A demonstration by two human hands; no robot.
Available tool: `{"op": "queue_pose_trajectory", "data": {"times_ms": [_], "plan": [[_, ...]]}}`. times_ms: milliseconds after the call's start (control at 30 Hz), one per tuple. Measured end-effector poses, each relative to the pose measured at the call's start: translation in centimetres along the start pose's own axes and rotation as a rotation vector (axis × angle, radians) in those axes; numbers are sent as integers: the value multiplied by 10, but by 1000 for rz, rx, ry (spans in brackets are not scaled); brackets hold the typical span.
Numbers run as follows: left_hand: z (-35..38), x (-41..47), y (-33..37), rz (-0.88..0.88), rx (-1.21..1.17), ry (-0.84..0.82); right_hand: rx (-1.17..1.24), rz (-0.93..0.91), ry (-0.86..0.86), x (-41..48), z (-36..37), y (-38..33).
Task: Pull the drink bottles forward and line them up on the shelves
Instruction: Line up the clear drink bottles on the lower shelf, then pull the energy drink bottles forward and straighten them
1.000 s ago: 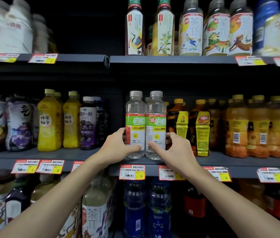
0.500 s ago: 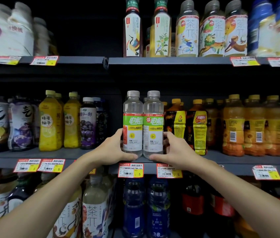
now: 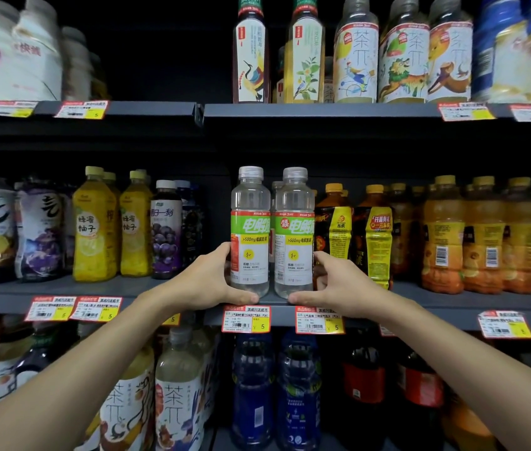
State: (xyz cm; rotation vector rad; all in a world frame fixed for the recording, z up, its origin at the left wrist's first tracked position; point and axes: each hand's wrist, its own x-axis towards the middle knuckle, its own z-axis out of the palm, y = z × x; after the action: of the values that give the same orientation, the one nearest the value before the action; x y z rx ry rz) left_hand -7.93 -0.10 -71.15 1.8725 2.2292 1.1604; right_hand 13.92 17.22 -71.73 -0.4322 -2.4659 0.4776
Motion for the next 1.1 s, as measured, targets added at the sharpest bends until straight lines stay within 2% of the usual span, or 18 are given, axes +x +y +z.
{"op": "queue_pose_trajectory", "data": {"times_ms": [600,800,867,933,1033,1100], "plan": [[-1,-1,1,-17,11,-20,24,17,-26,4,-1,1],[0,-7,5,-73,-22,-5,-29,-20,49,0,2,-1],[5,-14,13,-67,-69,77,-24,-48,84,-3,2,-1],[15,-22,24,-26,-38,315,-27,-58,121,-7,0,0],[36,-30,50,287,76,767,-48,-40,213,-14,-10,6],[53,-28,70,463,60,850,0,-22,284,-18,-18,16]]}}
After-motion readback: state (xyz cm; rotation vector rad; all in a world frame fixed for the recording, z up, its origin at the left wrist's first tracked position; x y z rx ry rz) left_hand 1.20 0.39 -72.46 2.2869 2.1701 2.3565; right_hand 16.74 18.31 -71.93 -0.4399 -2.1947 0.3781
